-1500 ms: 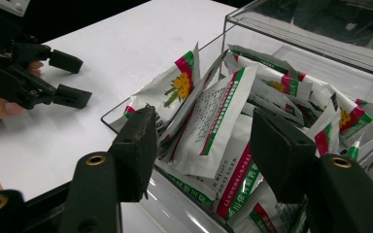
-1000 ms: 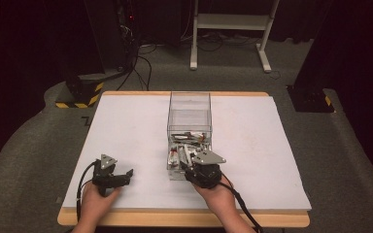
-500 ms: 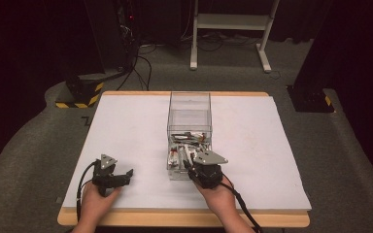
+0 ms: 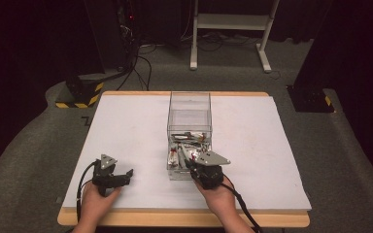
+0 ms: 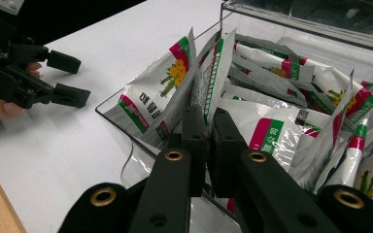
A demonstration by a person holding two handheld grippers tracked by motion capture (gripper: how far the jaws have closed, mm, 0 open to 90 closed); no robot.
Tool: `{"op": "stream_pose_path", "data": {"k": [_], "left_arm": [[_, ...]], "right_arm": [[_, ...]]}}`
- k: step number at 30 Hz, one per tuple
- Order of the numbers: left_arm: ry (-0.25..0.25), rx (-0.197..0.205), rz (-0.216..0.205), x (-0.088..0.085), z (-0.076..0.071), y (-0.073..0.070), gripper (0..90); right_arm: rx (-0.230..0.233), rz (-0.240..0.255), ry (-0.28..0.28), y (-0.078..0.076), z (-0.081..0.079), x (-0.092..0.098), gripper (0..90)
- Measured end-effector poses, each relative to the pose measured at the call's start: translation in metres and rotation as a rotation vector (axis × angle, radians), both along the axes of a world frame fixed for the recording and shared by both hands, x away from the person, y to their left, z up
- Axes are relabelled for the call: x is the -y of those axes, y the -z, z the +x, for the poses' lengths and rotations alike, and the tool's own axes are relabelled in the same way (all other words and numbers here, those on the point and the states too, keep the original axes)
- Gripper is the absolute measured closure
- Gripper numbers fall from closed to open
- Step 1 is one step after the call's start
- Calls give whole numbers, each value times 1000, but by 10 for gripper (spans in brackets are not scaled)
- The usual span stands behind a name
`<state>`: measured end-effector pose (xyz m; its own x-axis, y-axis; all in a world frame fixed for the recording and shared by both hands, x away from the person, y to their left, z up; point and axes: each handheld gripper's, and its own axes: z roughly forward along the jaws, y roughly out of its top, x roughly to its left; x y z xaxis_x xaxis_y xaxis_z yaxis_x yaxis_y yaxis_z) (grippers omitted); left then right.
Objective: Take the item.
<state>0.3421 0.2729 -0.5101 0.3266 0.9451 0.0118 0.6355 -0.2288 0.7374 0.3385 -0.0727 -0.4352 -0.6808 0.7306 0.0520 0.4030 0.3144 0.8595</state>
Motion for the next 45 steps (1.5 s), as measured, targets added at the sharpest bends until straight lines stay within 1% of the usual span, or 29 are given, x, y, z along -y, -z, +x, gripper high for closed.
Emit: {"op": "stream_pose_path", "data": {"k": [9,21,42,45], "left_arm": [[1,0,0,0,0,0,136],[0,0,-2,0,0,0,136],[0,1,-1,0,0,0,137],[0,1,0,0,0,0,136]], "right_arm": [[16,12,2,-3,-1,1,879],[44,34,11,-9,-2,7,881],[74,57,17,-16,-3,11,883],[86,64,20,-18,-4,13,883]]}}
